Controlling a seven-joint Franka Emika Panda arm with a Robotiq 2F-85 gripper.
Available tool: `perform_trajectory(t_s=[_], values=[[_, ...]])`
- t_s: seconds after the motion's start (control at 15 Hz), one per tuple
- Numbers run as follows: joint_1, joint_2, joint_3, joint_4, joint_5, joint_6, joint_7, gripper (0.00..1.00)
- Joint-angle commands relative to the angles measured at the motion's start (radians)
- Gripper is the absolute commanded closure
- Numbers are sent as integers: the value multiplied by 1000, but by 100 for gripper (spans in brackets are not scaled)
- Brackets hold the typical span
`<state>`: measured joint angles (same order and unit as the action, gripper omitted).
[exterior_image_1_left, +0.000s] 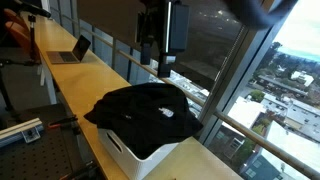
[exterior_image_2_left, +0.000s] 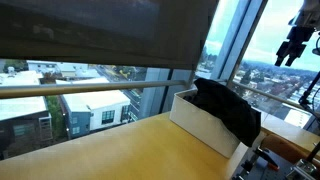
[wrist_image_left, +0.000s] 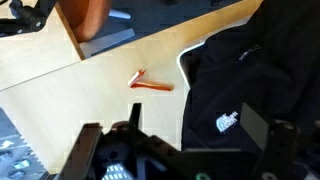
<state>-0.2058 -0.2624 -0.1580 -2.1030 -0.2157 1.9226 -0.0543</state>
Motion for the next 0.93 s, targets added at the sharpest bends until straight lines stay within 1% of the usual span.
perform_trajectory(t_s=[0.0, 0.47, 0.67, 0.87], values=[[8, 0, -8, 3, -2, -2, 1, 0], [8, -1, -8, 6, -2, -2, 1, 0], [59, 20, 36, 12, 34, 45, 24, 0], [127, 73, 87, 49, 101, 132, 59, 0]])
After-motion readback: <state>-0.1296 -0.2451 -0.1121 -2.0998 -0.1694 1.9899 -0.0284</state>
